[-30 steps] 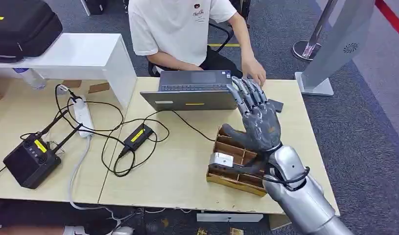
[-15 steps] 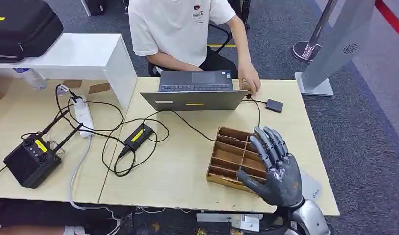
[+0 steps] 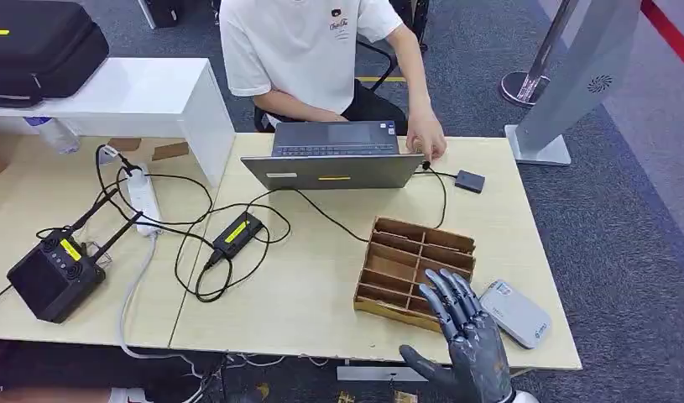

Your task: Pass the card to the sensor for recognition and then transmit it.

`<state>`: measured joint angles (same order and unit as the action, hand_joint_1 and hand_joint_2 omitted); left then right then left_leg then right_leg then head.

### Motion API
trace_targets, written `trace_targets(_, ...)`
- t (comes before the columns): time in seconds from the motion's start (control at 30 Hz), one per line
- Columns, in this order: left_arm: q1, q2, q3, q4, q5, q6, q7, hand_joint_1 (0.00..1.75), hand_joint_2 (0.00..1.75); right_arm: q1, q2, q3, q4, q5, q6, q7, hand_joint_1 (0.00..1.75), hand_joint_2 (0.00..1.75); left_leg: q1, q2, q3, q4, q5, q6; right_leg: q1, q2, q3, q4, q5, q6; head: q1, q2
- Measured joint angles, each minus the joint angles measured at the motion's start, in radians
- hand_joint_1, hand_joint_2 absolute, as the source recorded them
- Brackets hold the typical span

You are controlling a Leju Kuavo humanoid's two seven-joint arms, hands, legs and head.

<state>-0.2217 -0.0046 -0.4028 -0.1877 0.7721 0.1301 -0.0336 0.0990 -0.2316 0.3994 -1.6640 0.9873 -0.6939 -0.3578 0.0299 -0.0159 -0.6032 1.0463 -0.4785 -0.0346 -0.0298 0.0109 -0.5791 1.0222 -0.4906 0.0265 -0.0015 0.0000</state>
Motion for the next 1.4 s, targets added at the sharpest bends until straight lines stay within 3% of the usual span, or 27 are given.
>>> trace_targets(0.27,0.005,0.000,0.005,0.000,-0.007,0.005,-0.010,0.00,1.75,0.032,0.005,0.010,0.018,-0.043,0.018,0.005,0.00,1.75,0.000,0.000,0.000,0.000,0.000,0.000,0.000,0.000,0.000,0.000,0.000,0.000,0.000,0.000)
trace_targets(0.47,0.006,0.000,0.021,-0.002,-0.049,0.005,-0.003,0.00,1.75,0.059,0.009,0.098,0.120,-0.018,0.007,0.069,0.00,1.75,0.000,0.000,0.000,0.000,0.000,0.000,0.000,0.000,0.000,0.000,-0.001,0.000,0.000,0.000)
trace_targets(0.77,-0.004,-0.009,0.039,-0.009,-0.115,0.017,0.037,0.00,1.75,0.032,0.056,0.156,0.229,0.274,0.005,0.210,0.00,1.75,0.000,0.000,0.000,0.000,0.000,0.000,0.000,0.000,0.000,0.000,0.000,0.000,0.000,0.000)
trace_targets(1.13,-0.017,-0.031,0.052,-0.016,-0.163,0.026,0.058,0.00,1.75,-0.039,0.097,0.235,0.321,0.365,0.003,0.284,0.00,1.75,0.000,0.000,0.000,0.000,0.000,0.000,0.000,0.000,0.000,0.000,0.000,0.000,0.000,0.000)
trace_targets(1.4,-0.034,-0.047,0.063,-0.016,-0.208,0.027,0.084,0.00,1.75,-0.101,0.173,0.245,0.349,0.454,0.003,0.316,0.00,1.75,0.000,0.000,0.001,0.000,0.000,0.000,0.000,0.000,0.000,0.001,0.000,0.000,0.000,0.000)
